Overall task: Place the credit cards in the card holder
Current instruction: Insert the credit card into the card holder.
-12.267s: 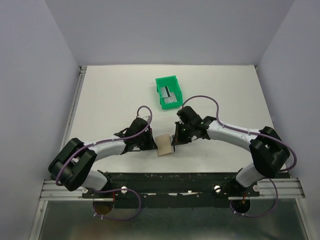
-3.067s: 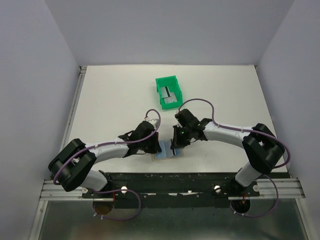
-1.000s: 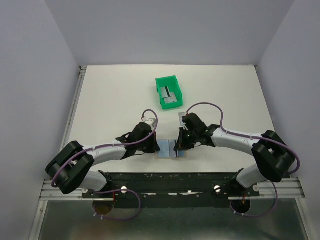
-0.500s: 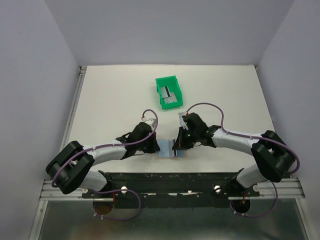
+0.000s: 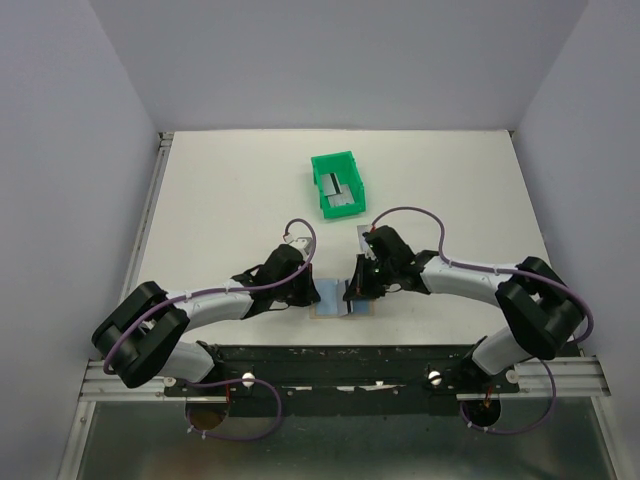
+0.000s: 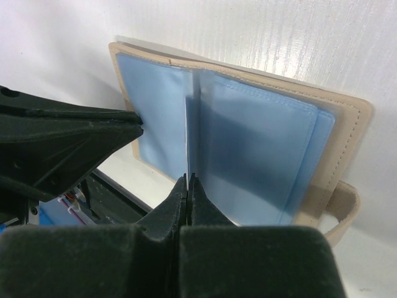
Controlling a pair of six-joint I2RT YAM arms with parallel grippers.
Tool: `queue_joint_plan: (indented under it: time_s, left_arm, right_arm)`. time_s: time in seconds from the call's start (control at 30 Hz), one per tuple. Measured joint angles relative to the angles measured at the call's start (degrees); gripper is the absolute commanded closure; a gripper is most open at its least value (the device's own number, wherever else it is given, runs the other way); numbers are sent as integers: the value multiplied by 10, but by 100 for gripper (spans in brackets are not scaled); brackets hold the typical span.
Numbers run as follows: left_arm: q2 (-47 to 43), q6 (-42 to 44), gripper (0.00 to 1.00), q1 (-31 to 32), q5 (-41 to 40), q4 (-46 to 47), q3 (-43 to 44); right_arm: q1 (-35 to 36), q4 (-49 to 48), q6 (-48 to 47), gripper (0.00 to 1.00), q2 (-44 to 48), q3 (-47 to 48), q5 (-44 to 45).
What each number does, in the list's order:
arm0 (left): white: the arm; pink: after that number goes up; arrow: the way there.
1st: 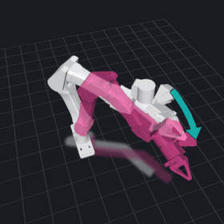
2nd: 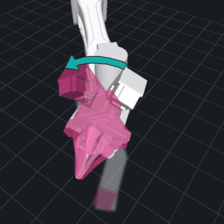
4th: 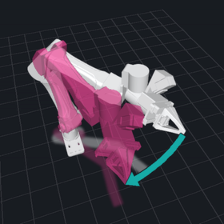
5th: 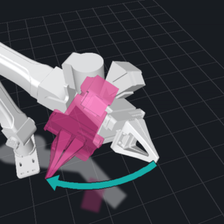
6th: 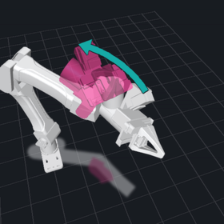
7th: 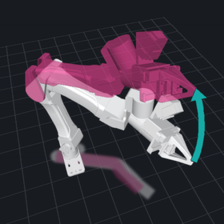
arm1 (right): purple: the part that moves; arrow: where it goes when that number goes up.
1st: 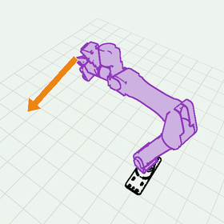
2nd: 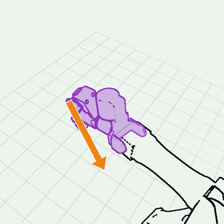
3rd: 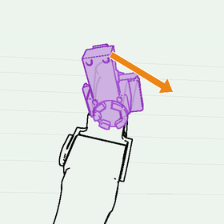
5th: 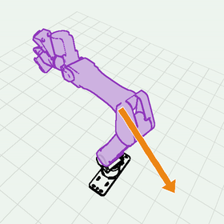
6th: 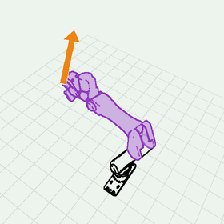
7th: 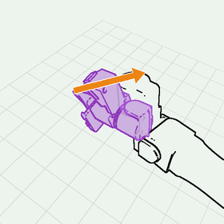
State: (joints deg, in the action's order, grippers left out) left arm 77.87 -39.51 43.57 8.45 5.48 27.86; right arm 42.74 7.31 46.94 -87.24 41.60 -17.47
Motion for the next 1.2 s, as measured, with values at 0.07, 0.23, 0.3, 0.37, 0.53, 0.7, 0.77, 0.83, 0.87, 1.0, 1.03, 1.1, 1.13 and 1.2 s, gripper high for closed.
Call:
queue_joint_plan:
  time_s: [0.07, 0.23, 0.3, 0.37, 0.53, 0.7, 0.77, 0.83, 0.87, 1.0, 1.03, 1.1, 1.13, 1.2]
  left_arm:
    - [0, 0, 100, 0, 0, 0, 0]
    - [1, 0, 100, 0, 0, 0, 0]
    - [1, 0, 100, 0, 0, 0, 0]
    - [1, 0, 100, 0, 1, 0, 0]
    - [2, 0, 100, 0, 1, 0, 1]
    - [5, 0, 100, 0, 2, 0, 4]
    - [6, 0, 100, 0, 2, 0, 4]
    - [6, 0, 100, 0, 2, 0, 5]
    - [6, 0, 100, 0, 2, 0, 5]
    - [6, 0, 100, 0, 2, 0, 5]
    - [6, 0, 100, 0, 2, 0, 5]
    - [6, 0, 100, 0, 2, 0, 5]
    - [6, 0, 100, 0, 2, 0, 5]
    - [6, 0, 100, 0, 2, 0, 5]
  right_arm:
    - [0, 0, 0, 99, -3, 0, 0]
    - [-1, -6, 0, 100, -8, 0, -2]
    - [-1, -7, 0, 100, -10, 0, -3]
    - [-4, -9, 0, 100, -10, -2, -3]
    - [-8, -14, 2, 100, -2, -13, -2]
    - [-12, -14, 2, 100, 11, -19, -2]
    - [-13, -14, 3, 100, 12, -20, -2]
    - [-15, -14, 3, 100, 12, -20, -2]
    - [-16, -14, 3, 100, 12, -20, -2]
    - [-16, -14, 2, 100, 12, -20, -3]
    - [-16, -15, 2, 100, 12, -20, -3]
    - [-16, -15, 2, 100, 10, -20, -5]
    - [-16, -16, 2, 100, 9, -20, -6]
    - [-16, -18, 2, 100, 5, -20, -9]
